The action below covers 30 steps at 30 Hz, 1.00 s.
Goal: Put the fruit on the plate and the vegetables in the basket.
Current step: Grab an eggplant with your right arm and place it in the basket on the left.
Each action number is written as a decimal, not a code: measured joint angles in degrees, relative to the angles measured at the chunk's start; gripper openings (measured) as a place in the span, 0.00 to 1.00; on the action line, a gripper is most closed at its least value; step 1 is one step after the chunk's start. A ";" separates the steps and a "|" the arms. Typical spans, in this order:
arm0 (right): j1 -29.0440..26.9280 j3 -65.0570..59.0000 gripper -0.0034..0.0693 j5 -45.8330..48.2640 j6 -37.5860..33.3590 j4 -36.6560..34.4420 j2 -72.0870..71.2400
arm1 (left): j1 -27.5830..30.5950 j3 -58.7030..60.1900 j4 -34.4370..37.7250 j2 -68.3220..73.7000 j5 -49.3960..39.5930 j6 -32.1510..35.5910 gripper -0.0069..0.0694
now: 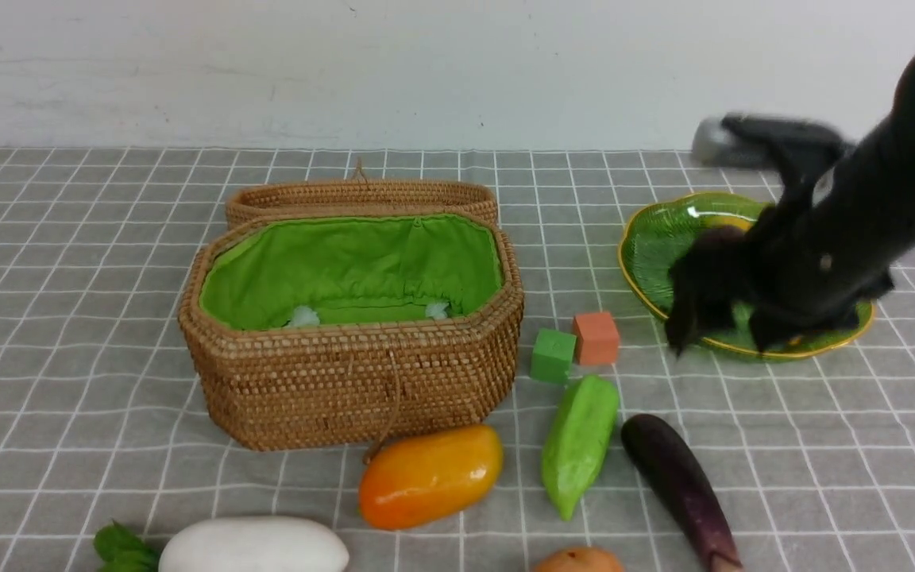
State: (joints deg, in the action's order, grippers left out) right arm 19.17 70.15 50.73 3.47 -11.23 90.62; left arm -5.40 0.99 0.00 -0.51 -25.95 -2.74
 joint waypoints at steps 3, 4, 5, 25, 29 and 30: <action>2.54 -6.03 0.86 -3.34 -0.12 0.89 -0.34 | 0.00 0.00 0.00 0.00 0.00 0.00 0.40; 3.26 -8.10 0.86 -5.01 -0.29 1.43 -0.20 | 0.00 0.00 0.00 0.00 0.00 0.00 0.40; 4.20 -11.04 0.86 -7.99 -0.81 2.75 0.32 | 0.00 0.00 0.00 0.00 0.00 0.00 0.40; 4.82 8.37 0.47 0.39 -10.83 11.54 -6.17 | 0.00 0.00 0.00 0.00 0.00 0.00 0.40; 5.29 21.14 0.47 -0.52 -15.84 3.37 -4.17 | 0.00 0.00 0.00 0.00 0.00 0.00 0.40; 5.75 24.32 0.47 -0.34 -18.81 0.08 -2.63 | 0.00 0.00 0.00 0.00 0.00 0.00 0.40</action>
State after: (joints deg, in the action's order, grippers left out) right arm 24.91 94.47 50.39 -15.35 -11.15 87.99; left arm -5.40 0.99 0.00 -0.51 -25.95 -2.74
